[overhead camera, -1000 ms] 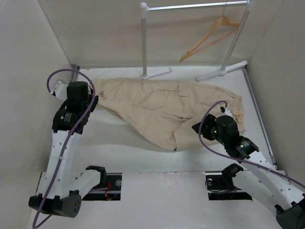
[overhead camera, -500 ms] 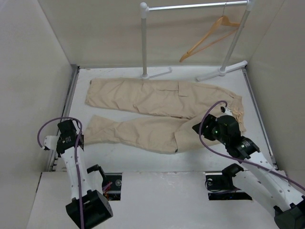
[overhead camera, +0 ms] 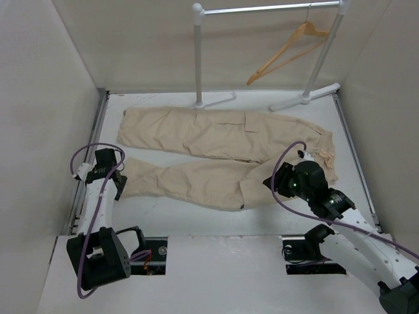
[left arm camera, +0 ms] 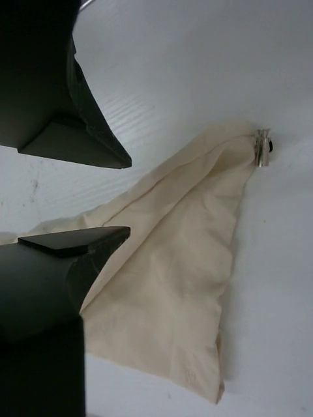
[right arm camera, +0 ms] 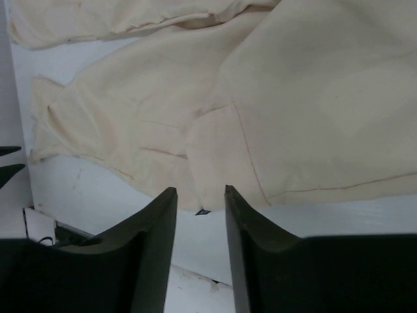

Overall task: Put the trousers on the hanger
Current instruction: Flatten out the trousers at the center of the board.

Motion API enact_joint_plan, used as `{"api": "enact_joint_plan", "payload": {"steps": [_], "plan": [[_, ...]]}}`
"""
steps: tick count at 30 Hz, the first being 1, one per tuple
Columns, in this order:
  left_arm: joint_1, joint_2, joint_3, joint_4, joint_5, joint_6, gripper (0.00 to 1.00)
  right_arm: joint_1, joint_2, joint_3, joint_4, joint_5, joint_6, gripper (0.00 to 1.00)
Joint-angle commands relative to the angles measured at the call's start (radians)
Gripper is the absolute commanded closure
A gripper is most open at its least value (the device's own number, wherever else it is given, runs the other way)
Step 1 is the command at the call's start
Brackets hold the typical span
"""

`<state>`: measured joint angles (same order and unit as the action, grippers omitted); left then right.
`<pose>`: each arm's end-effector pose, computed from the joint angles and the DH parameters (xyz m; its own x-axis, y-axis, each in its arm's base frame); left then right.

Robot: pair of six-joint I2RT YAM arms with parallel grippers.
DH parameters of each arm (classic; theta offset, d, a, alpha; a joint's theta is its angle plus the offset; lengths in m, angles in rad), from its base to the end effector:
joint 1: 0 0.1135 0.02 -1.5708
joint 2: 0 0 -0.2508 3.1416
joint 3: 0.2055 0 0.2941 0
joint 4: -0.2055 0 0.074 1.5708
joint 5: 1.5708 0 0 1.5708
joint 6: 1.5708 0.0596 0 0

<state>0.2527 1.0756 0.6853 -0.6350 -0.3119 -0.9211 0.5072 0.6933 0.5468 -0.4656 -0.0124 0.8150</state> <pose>0.2450 0.0821 0.1684 -0.1885 -0.8314 -0.5228 -0.8963 0.3632 -0.2544 0.2007 0.1124 0.2144 -0.7044 0.4411 -0.5562 0.0263 0.7992 0.6005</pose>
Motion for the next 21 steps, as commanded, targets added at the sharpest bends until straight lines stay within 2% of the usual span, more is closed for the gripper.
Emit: {"api": "enact_joint_plan", "payload": {"steps": [1,4,9,11,14,16,19,20,21], "plan": [[0.033,-0.042,-0.035,0.026,-0.029,0.007,0.66,0.012,-0.037,-0.027,-0.042,0.038,0.013,0.54],[0.05,0.021,-0.056,0.063,0.033,0.004,0.78,0.0,-0.023,-0.033,-0.08,0.055,0.026,0.48],[0.056,0.096,-0.085,0.09,0.046,0.004,0.79,0.004,0.023,-0.012,-0.102,0.091,0.046,0.44],[0.062,0.101,-0.104,0.103,0.053,0.004,0.9,0.004,0.035,-0.015,-0.09,0.091,0.056,0.43],[0.079,0.034,-0.118,0.066,0.056,0.005,0.94,-0.005,0.051,-0.033,-0.079,0.08,0.072,0.42],[0.084,-0.035,-0.118,0.014,0.057,0.007,0.87,-0.005,0.051,-0.044,-0.077,0.088,0.087,0.39],[0.076,-0.162,-0.069,-0.046,0.048,0.024,0.58,-0.002,0.046,-0.045,-0.077,0.089,0.095,0.36],[0.067,-0.184,-0.043,-0.046,0.04,0.034,0.51,-0.002,0.046,-0.041,-0.077,0.091,0.095,0.35],[0.057,-0.187,-0.02,-0.04,0.031,0.045,0.49,-0.002,0.049,-0.038,-0.076,0.091,0.095,0.35]]}}
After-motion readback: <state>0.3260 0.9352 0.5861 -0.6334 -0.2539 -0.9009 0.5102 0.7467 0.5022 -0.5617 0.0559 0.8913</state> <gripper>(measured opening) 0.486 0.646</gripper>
